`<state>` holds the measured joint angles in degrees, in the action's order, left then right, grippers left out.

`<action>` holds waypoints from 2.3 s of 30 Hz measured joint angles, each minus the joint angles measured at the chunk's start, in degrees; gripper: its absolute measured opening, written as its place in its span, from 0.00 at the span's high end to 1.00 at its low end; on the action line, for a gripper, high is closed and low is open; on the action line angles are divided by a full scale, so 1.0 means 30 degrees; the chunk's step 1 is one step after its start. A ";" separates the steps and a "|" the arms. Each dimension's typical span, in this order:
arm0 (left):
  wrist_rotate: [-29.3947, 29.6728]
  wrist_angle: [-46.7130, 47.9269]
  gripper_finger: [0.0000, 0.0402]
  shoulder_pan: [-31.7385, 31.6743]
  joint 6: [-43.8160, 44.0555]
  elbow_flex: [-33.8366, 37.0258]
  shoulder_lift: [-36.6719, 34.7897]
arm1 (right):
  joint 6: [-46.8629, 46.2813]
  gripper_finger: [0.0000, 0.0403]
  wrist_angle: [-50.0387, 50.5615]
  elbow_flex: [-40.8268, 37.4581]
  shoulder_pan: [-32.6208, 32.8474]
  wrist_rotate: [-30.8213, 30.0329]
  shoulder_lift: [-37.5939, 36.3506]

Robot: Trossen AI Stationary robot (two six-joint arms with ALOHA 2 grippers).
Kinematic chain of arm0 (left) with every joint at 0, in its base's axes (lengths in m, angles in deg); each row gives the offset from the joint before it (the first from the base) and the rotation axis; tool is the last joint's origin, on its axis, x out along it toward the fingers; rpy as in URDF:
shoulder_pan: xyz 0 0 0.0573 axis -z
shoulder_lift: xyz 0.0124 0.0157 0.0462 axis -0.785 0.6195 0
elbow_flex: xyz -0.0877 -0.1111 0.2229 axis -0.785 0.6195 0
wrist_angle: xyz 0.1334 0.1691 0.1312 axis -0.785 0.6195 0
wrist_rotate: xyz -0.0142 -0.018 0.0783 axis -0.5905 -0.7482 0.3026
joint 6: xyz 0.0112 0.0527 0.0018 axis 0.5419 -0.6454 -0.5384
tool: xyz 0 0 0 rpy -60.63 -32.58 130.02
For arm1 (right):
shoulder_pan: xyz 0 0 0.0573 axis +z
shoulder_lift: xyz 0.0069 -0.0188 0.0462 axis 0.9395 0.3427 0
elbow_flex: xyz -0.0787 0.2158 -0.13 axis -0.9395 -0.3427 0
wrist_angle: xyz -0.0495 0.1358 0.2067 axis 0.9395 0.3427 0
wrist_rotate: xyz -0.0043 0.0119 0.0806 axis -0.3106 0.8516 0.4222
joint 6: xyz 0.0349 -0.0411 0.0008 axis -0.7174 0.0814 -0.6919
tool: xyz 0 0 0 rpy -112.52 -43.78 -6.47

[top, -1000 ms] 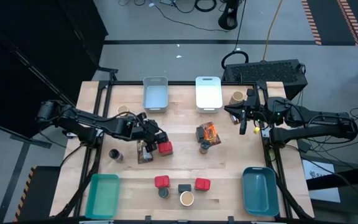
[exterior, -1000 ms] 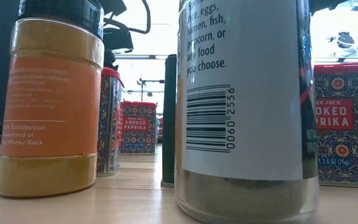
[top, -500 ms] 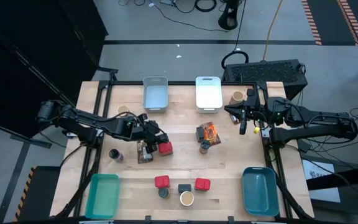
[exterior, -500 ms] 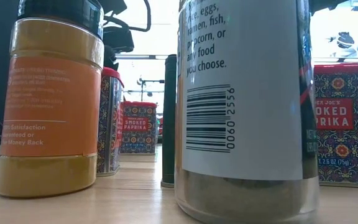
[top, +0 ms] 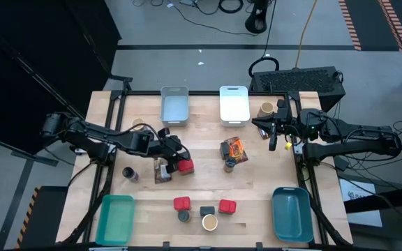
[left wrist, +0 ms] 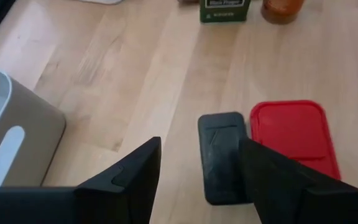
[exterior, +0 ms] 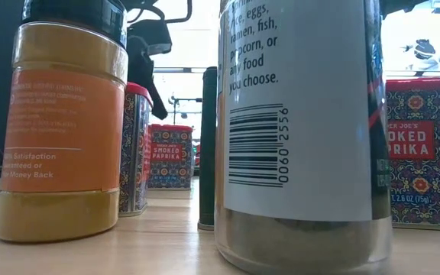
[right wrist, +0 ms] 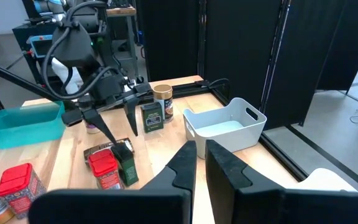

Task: Sort spices by type
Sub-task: Put the black spice can into the gray bin

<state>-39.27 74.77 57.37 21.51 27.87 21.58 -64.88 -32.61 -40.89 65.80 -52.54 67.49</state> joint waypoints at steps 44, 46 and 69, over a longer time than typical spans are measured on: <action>-0.0423 -0.0154 0.32 0.0036 -0.0502 0.0000 0.0991 | -0.0001 0.96 -0.0001 0.0000 0.0006 0.0000 -0.0001; -0.0420 -0.0140 0.32 0.0036 -0.0487 0.0000 0.0991 | 0.0000 0.96 -0.0007 0.0000 -0.0001 0.0000 -0.0007; 0.0800 0.0023 0.32 0.0036 0.0006 0.0000 0.0991 | 0.0066 0.96 0.0000 0.0000 0.0000 0.0000 -0.0007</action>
<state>-36.87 74.83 57.48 21.53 27.87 24.56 -64.68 -32.61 -40.89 65.80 -52.54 67.46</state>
